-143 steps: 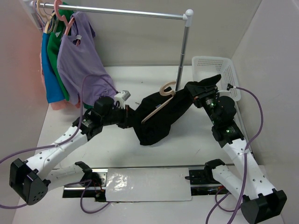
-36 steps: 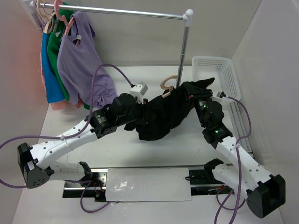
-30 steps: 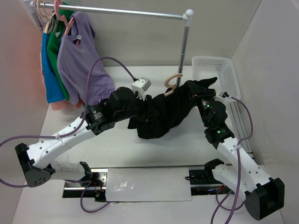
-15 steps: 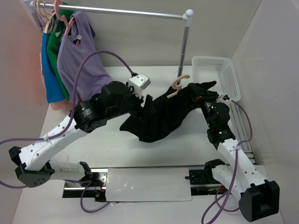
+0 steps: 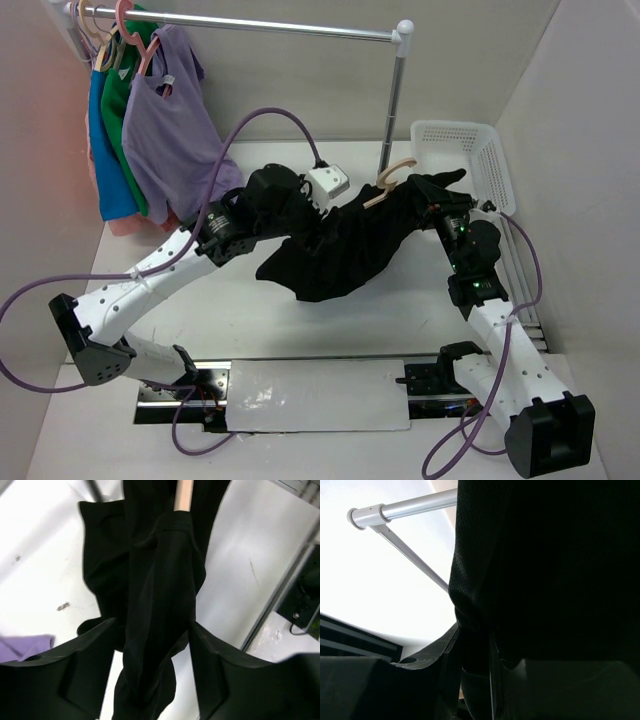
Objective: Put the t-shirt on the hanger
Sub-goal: Place tshirt on hanger
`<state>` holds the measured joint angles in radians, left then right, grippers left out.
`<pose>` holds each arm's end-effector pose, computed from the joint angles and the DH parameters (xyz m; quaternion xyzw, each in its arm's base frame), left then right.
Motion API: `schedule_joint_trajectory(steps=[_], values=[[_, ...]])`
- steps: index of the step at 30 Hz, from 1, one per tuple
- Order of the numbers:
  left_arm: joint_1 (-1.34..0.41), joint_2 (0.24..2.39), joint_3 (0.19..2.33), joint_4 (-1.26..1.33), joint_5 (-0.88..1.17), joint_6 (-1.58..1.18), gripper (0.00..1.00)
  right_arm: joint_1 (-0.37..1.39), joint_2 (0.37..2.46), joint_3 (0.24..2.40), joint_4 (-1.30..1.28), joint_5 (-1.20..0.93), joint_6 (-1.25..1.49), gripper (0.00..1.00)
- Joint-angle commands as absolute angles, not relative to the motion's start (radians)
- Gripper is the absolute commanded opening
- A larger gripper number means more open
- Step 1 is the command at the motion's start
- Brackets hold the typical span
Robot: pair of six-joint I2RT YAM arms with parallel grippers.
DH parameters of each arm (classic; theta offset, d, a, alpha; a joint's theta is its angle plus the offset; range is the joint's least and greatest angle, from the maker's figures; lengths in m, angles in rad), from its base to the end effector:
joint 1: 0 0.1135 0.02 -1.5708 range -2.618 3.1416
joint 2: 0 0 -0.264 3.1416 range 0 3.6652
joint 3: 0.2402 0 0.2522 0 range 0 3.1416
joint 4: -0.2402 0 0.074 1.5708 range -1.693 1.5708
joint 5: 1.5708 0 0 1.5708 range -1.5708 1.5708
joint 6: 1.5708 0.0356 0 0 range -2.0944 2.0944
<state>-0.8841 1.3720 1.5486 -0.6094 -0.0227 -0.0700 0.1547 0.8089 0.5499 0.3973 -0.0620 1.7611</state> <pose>0.1895 -0.2299 0.4284 0.3279 0.7760 -0.2389 0.4830 0.1957 0.0327 0.3149 0.4560 0.4725 0.6284 0.4170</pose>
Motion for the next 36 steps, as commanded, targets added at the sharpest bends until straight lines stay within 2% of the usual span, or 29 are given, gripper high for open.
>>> schedule_joint_trajectory(steps=[1, 5, 8, 9, 11, 12, 13, 15, 16, 18, 19, 20, 22, 23, 26, 28, 36], values=[[-0.854, 1.400, 1.589, -0.571, 0.144, -0.020, 0.69, 0.147, 0.795, 0.603, 0.476, -0.086, 1.786, 0.00], [-0.830, 1.428, 1.589, -0.571, 0.251, -0.031, 0.69, 0.147, 0.784, 0.603, 0.465, -0.086, 1.796, 0.00], [-0.830, 1.450, 1.589, -0.571, 0.273, -0.040, 0.61, 0.147, 0.775, 0.612, 0.465, -0.086, 1.796, 0.00], [-0.830, 1.450, 1.589, -0.562, 0.284, -0.040, 0.52, 0.147, 0.775, 0.612, 0.465, -0.086, 1.796, 0.00], [-0.830, 1.450, 1.589, -0.561, 0.284, -0.049, 0.29, 0.147, 0.775, 0.612, 0.465, -0.086, 1.796, 0.00], [-0.830, 1.450, 1.589, -0.561, 0.272, -0.049, 0.03, 0.147, 0.764, 0.612, 0.453, -0.086, 1.796, 0.00], [-0.821, 1.450, 1.589, -0.561, 0.256, -0.067, 0.00, 0.147, 0.764, 0.612, 0.437, -0.086, 1.786, 0.00], [-0.805, 1.436, 1.569, -0.561, 0.198, -0.098, 0.00, 0.137, 0.764, 0.612, 0.424, -0.106, 1.713, 0.02], [-0.792, 1.436, 1.569, -0.578, 0.180, -0.162, 0.00, 0.121, 0.764, 0.621, 0.439, -0.126, 1.662, 0.08], [-0.750, 1.436, 1.611, -0.664, 0.234, -0.205, 0.00, 0.091, 0.764, 0.687, 0.358, -0.238, 1.539, 0.25], [-0.732, 1.436, 1.611, -0.682, 0.251, -0.218, 0.00, 0.077, 0.779, 0.737, 0.201, -0.273, 1.455, 0.39], [-0.709, 1.402, 1.611, -0.683, 0.252, -0.250, 0.00, 0.068, 0.817, 0.849, 0.110, -0.300, 1.277, 0.45], [-0.694, 1.365, 1.586, -0.683, 0.279, -0.259, 0.00, 0.067, 0.863, 0.937, -0.071, -0.371, 1.110, 0.56], [-0.684, 1.350, 1.586, -0.693, 0.288, -0.273, 0.00, 0.067, 0.886, 1.007, -0.124, -0.397, 0.959, 0.67], [-0.652, 1.307, 1.586, -0.753, 0.288, -0.297, 0.00, 0.089, 0.980, 1.106, -0.306, -0.509, 0.685, 0.83], [-0.652, 1.272, 1.586, -0.776, 0.276, -0.298, 0.00, 0.098, 1.006, 1.118, -0.360, -0.541, 0.596, 0.88], [-0.643, 1.165, 1.575, -0.856, 0.224, -0.307, 0.00, 0.213, 1.028, 1.071, -0.379, -0.423, 0.465, 0.88]])
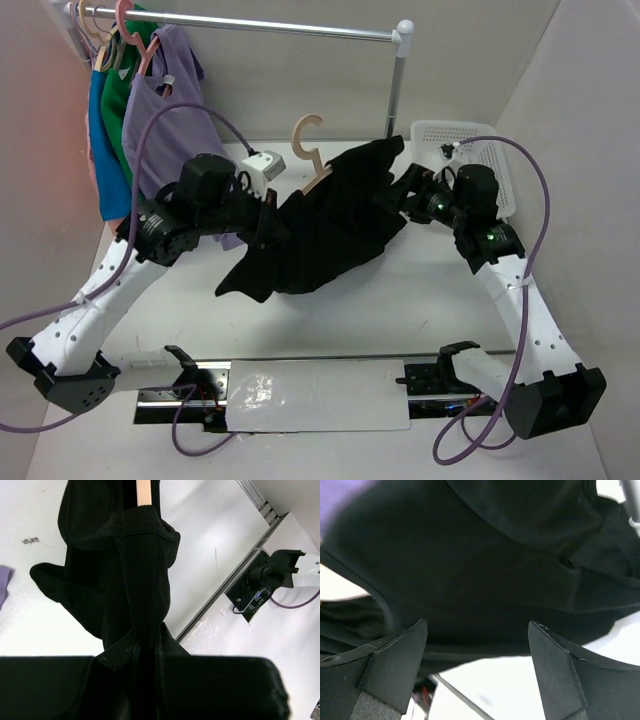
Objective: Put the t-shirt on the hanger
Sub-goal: Place tshirt on hanger, then hang the hanger with tshirt onto the clothesline
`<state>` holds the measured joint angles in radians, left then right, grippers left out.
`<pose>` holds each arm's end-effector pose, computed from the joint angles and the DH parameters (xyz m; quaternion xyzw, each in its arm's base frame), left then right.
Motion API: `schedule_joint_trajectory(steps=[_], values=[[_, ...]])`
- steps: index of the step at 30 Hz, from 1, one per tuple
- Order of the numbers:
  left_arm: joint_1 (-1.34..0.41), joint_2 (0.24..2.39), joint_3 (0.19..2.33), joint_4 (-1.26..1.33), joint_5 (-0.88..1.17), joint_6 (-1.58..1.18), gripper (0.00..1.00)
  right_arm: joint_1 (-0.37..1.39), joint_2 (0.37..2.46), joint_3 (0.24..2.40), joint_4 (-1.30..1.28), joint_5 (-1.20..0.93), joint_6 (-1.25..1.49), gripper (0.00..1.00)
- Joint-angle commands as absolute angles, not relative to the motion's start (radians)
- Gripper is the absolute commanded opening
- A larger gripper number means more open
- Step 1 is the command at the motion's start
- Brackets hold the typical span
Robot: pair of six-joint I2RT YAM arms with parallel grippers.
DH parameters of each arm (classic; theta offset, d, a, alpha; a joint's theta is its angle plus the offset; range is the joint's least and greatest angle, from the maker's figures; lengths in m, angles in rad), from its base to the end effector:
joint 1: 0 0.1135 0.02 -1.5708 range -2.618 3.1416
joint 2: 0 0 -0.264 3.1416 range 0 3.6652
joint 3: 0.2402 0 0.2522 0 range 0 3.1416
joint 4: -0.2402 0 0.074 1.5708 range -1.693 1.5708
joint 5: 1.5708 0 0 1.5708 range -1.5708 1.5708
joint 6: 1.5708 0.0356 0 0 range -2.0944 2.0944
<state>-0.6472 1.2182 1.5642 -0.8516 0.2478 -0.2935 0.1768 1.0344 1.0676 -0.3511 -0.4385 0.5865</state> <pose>0.1813 -0.1480 0.4482 0.2122 0.8305 -0.3233 0.4009 0.2226 0.0551 0.3753 0.0360 0.8001 0.3767 0.4654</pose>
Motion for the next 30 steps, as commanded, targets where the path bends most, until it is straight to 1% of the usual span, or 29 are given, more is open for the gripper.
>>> schedule_joint_trajectory(steps=[1, 4, 7, 8, 9, 12, 14, 15, 16, 19, 21, 24, 25, 28, 30], values=[[-0.634, 1.155, 1.575, -0.905, 0.209, -0.307, 0.00, 0.213, 1.037, 1.071, -0.394, -0.413, 0.453, 0.90], [-0.621, 1.109, 1.565, -1.053, 0.070, -0.342, 0.00, 0.225, 1.037, 1.083, -0.416, -0.374, 0.453, 0.92], [-0.581, 1.063, 1.551, -1.136, 0.022, -0.388, 0.00, 0.236, 1.048, 1.074, -0.376, -0.413, 0.453, 0.93], [-0.581, 1.037, 1.551, -1.159, 0.008, -0.397, 0.00, 0.236, 1.048, 1.074, -0.361, -0.422, 0.453, 0.95], [-0.565, 1.023, 1.551, -1.173, -0.001, -0.397, 0.00, 0.254, 1.064, 1.062, -0.321, -0.452, 0.453, 0.95], [-0.537, 1.002, 1.606, -1.209, 0.012, -0.397, 0.00, 0.331, 1.135, 1.062, -0.240, -0.569, 0.442, 1.00], [-0.537, 1.002, 1.638, -1.209, -0.020, -0.410, 0.00, 0.444, 1.205, 1.094, -0.230, -0.581, 0.417, 1.00], [-0.537, 1.002, 1.676, -1.209, -0.050, -0.422, 0.00, 0.492, 1.224, 1.112, -0.230, -0.501, 0.417, 1.00], [-0.537, 0.993, 1.695, -1.209, -0.067, -0.437, 0.00, 0.582, 1.239, 1.124, -0.239, -0.451, 0.407, 1.00], [-0.537, 1.021, 1.801, -1.197, -0.139, -0.437, 0.00, 0.678, 1.288, 1.146, -0.229, -0.338, 0.420, 1.00], [-0.537, 1.063, 1.920, -1.249, -0.220, -0.437, 0.00, 0.689, 1.301, 1.146, -0.229, -0.266, 0.436, 1.00], [-0.537, 1.117, 2.014, -1.261, -0.285, -0.428, 0.00, 0.701, 1.266, 1.126, -0.229, -0.197, 0.465, 1.00], [-0.537, 1.129, 2.014, -1.261, -0.343, -0.417, 0.00, 0.690, 1.253, 1.112, -0.229, -0.169, 0.477, 1.00], [-0.511, 1.193, 2.058, -1.224, -0.429, -0.376, 0.00, 0.663, 1.200, 1.103, -0.239, -0.143, 0.488, 1.00], [-0.488, 1.253, 2.113, -1.195, -0.430, -0.342, 0.00, 0.650, 1.164, 1.092, -0.249, -0.127, 0.488, 1.00]])
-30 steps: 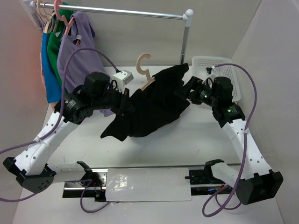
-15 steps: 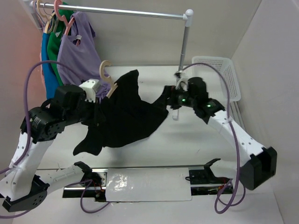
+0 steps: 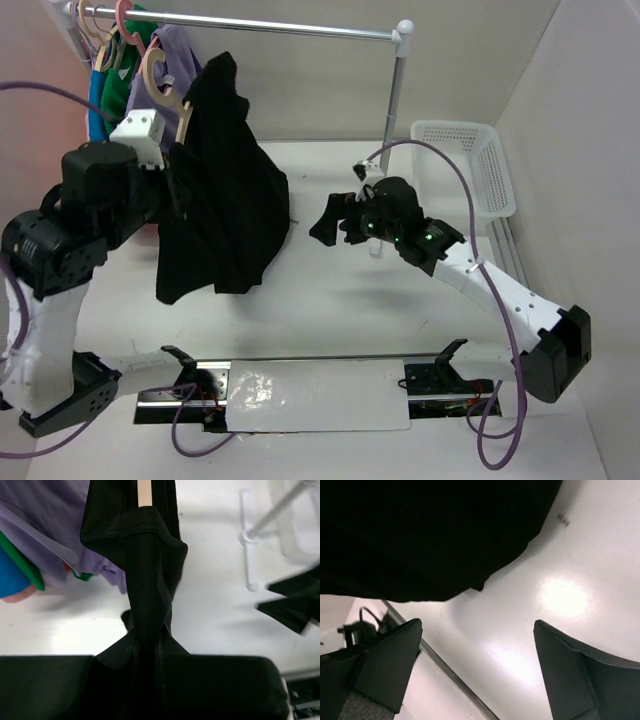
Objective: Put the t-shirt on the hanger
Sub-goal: Hang the hanger with tshirt onto the clothesline
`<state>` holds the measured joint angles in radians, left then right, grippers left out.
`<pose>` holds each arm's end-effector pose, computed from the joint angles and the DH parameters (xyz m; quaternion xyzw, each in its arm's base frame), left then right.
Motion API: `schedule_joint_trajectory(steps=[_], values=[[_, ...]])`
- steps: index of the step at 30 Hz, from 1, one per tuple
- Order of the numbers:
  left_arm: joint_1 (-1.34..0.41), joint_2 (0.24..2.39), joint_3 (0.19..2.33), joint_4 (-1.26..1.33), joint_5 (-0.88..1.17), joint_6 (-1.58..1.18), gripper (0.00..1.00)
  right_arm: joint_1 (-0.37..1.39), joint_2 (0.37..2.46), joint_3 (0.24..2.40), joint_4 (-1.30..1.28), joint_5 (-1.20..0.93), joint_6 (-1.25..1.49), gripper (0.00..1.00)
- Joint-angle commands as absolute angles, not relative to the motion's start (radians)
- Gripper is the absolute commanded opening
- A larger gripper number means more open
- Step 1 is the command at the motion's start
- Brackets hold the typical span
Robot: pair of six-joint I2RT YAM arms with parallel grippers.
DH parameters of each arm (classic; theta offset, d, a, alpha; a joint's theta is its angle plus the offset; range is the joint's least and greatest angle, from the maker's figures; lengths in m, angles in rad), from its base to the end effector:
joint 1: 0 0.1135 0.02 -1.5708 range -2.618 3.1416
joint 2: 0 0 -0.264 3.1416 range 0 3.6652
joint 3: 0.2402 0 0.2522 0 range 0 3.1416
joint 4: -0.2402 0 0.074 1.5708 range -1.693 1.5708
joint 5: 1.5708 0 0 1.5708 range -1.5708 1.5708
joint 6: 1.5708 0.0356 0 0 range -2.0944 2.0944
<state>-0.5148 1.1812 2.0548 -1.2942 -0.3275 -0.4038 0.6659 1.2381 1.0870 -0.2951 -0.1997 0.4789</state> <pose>0.1182 -0.0537 0.5401 -0.0426 0.8316 -0.1153 0.5417 0.2183 0.1805 0.3385 -0.1315 0.8332 0.3582 0.4002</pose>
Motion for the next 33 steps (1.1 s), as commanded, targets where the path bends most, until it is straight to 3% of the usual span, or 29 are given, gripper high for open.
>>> schedule_joint_trajectory(steps=[1, 10, 25, 33], values=[[-0.474, 1.276, 2.141, -1.181, -0.439, -0.330, 0.00, 0.635, 1.155, 1.092, -0.277, -0.118, 0.488, 1.00], [-0.282, 1.514, 2.348, -1.069, -0.311, -0.163, 0.00, 0.595, 1.063, 1.059, -0.304, -0.129, 0.497, 1.00], [-0.046, 1.609, 2.284, -0.842, -0.074, -0.029, 0.00, 0.561, 1.166, 1.075, -0.327, -0.325, 0.496, 1.00], [-0.046, 1.654, 2.293, -0.842, -0.072, -0.008, 0.00, 0.549, 1.187, 1.107, -0.340, -0.397, 0.477, 1.00]])
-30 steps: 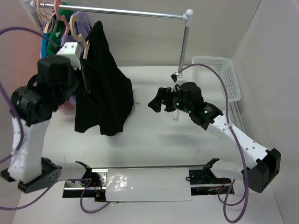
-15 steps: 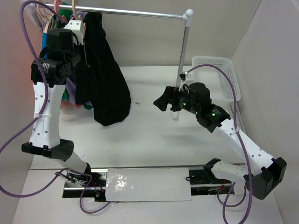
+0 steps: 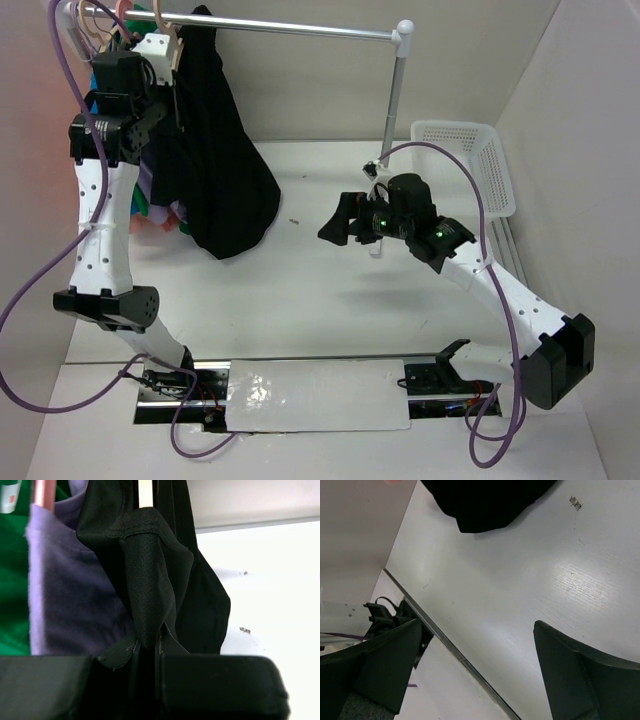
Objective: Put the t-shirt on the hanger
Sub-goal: Hang the hanger with tshirt onto the clothesline
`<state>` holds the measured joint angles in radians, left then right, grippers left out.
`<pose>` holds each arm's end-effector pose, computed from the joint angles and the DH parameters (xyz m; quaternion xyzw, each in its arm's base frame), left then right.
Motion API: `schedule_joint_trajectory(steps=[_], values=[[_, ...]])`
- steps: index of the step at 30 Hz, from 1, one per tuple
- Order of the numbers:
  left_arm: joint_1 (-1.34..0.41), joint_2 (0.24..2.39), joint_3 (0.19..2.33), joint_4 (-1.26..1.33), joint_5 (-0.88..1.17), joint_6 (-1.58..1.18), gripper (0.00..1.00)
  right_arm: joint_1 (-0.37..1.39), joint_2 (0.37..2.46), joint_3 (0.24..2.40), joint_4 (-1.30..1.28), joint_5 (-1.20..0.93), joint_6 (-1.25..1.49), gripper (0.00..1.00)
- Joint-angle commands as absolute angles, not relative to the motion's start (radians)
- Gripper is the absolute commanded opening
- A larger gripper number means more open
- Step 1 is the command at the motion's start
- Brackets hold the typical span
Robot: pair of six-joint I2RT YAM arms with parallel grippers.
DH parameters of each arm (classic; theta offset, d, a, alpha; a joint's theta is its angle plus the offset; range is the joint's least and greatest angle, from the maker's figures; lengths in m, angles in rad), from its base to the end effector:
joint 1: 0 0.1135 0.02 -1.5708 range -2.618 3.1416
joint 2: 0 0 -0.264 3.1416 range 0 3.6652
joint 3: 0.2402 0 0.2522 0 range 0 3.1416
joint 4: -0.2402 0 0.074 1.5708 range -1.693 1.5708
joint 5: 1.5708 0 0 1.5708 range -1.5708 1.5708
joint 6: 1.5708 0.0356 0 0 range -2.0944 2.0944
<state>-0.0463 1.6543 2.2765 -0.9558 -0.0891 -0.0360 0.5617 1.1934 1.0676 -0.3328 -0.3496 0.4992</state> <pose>0.3093 -0.0112 0.5323 -0.0216 0.8140 0.0124 0.5803 0.2217 0.1539 0.3401 -0.1179 0.8331 0.3904 0.3737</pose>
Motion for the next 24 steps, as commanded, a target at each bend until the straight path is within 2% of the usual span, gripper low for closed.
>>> schedule_joint_trajectory(steps=[1, 11, 24], values=[[-0.037, 1.654, 2.293, -0.842, -0.072, -0.008, 0.00, 0.539, 1.187, 1.108, -0.351, -0.411, 0.463, 1.00], [0.014, 1.727, 2.255, -0.824, -0.111, -0.037, 0.00, 0.428, 1.196, 1.085, -0.351, -0.492, 0.445, 1.00], [0.123, 1.782, 2.240, -0.824, -0.110, -0.070, 0.00, 0.390, 1.197, 1.085, -0.362, -0.492, 0.436, 1.00]])
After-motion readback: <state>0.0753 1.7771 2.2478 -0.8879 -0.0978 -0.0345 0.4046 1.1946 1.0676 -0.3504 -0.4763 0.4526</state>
